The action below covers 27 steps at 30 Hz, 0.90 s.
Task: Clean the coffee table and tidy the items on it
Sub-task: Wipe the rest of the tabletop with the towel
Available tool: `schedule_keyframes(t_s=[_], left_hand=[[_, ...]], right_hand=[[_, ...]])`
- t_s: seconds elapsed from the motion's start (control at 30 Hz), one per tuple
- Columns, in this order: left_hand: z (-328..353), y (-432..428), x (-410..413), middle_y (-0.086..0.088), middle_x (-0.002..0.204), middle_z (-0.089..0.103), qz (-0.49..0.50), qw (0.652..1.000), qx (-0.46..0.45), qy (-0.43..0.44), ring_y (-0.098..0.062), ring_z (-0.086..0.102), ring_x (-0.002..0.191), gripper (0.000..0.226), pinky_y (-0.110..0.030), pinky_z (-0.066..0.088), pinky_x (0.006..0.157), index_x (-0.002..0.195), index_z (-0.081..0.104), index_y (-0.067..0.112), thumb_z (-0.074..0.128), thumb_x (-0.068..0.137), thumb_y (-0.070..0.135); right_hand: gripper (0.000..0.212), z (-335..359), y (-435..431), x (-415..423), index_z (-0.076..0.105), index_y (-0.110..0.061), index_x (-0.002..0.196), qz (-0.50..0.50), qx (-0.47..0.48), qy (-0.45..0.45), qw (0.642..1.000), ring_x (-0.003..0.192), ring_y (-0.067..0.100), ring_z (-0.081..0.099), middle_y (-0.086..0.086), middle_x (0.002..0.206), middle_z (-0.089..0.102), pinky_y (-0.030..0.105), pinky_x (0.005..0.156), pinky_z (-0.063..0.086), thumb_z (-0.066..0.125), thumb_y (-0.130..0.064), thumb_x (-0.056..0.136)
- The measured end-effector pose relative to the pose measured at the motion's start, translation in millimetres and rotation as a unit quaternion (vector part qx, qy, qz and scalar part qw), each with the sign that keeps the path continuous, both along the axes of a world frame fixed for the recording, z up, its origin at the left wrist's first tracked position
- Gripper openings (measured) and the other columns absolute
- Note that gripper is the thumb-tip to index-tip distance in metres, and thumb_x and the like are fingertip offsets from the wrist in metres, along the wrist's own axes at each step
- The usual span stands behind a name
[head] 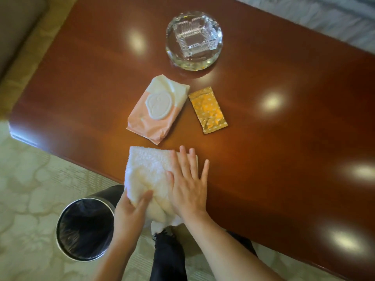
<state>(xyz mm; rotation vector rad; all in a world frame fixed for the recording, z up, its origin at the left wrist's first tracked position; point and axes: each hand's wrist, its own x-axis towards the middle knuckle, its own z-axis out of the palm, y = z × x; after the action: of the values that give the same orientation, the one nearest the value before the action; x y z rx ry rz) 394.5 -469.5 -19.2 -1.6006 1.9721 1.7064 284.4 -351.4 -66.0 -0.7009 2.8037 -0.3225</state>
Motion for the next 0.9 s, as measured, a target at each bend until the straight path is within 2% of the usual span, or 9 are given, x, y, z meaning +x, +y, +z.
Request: schedule_keyframes(t_s=[0.17,0.23,0.33,0.4,0.5,0.57,0.7,0.8,0.9], left_hand=[[10,41,-68,0.007,0.091,0.078,-0.157,0.986,-0.046,-0.035,-0.006,0.072,0.085,0.032,-0.021,0.052,0.069,0.111,0.069,0.028,0.079,0.088,0.047],[9,76,-107,0.011,0.084,0.071,-0.241,0.965,-0.091,-0.046,-0.010,0.067,0.077,0.032,-0.024,0.047,0.062,0.103,0.059,0.028,0.078,0.088,0.050],[7,147,-153,0.020,0.101,0.060,-0.359,0.914,-0.183,-0.046,-0.021,0.070,0.085,0.048,-0.033,0.047,0.064,0.126,0.048,0.035,0.069,0.091,0.060],[1,203,-174,0.007,0.116,0.062,-0.441,0.862,-0.251,0.010,-0.028,0.071,0.092,0.058,-0.037,0.053,0.065,0.141,0.049,0.026,0.072,0.093,0.049],[-16,282,-199,-0.017,0.139,0.066,-0.519,0.749,-0.386,0.139,-0.037,0.059,0.122,0.058,-0.053,0.054,0.093,0.144,0.056,0.014,0.068,0.088,0.025],[-29,318,-217,-0.018,0.155,0.055,-0.557,0.703,-0.407,0.175,-0.034,0.039,0.148,0.061,-0.057,0.035,0.113,0.149,0.050,0.013,0.054,0.088,0.018],[-62,344,-230,-0.015,0.169,0.033,-0.608,0.666,-0.414,0.121,-0.030,0.026,0.159,0.060,-0.053,0.029,0.122,0.158,0.046,0.014,0.045,0.099,0.027],[-74,350,-241,-0.014,0.173,0.026,-0.608,0.677,-0.404,0.091,-0.030,0.023,0.161,0.061,-0.054,0.023,0.124,0.164,0.032,0.014,0.035,0.106,0.033],[-72,361,-268,-0.019,0.174,0.020,-0.628,0.644,-0.429,0.082,-0.036,0.018,0.162,0.059,-0.056,0.016,0.128,0.165,0.028,0.008,0.024,0.110,0.029]], right_hand=[[0.058,3,85,-49,0.028,-0.026,0.167,-0.075,0.027,-0.002,0.997,0.164,0.027,0.010,0.001,0.176,0.022,0.066,0.128,0.011,0.028,-0.047,0.113],[0.060,5,141,-78,0.025,-0.025,0.168,-0.116,0.053,-0.003,0.992,0.164,0.028,0.006,0.002,0.177,0.019,0.067,0.128,0.009,0.024,-0.047,0.113],[0.063,13,233,-117,0.021,-0.024,0.168,-0.177,0.103,-0.006,0.979,0.163,0.030,0.000,0.002,0.177,0.015,0.068,0.128,0.010,0.017,-0.050,0.111],[0.065,19,293,-134,0.016,-0.024,0.168,-0.221,0.133,-0.012,0.966,0.163,0.030,0.000,0.004,0.176,0.013,0.067,0.128,0.010,0.008,-0.053,0.110],[0.068,23,339,-139,0.026,-0.017,0.166,-0.293,0.150,0.000,0.944,0.162,0.036,0.011,0.014,0.174,0.020,0.069,0.126,0.019,0.012,-0.050,0.109],[0.067,16,344,-133,0.037,-0.007,0.161,-0.312,0.123,0.038,0.941,0.161,0.037,0.019,0.022,0.167,0.032,0.068,0.119,0.032,0.014,-0.044,0.111],[0.059,-4,342,-128,0.041,-0.015,0.153,-0.293,0.057,0.078,0.951,0.164,0.015,-0.007,0.017,0.156,0.051,0.052,0.117,0.026,0.009,-0.043,0.112],[0.060,-9,359,-146,0.045,-0.020,0.159,-0.267,0.055,0.073,0.959,0.164,0.020,0.010,0.009,0.165,0.042,0.058,0.122,0.021,0.015,-0.044,0.112],[0.056,-9,378,-175,0.039,-0.020,0.161,-0.233,0.029,0.048,0.971,0.161,0.024,0.020,0.006,0.172,0.032,0.065,0.122,0.019,0.025,-0.040,0.110]])
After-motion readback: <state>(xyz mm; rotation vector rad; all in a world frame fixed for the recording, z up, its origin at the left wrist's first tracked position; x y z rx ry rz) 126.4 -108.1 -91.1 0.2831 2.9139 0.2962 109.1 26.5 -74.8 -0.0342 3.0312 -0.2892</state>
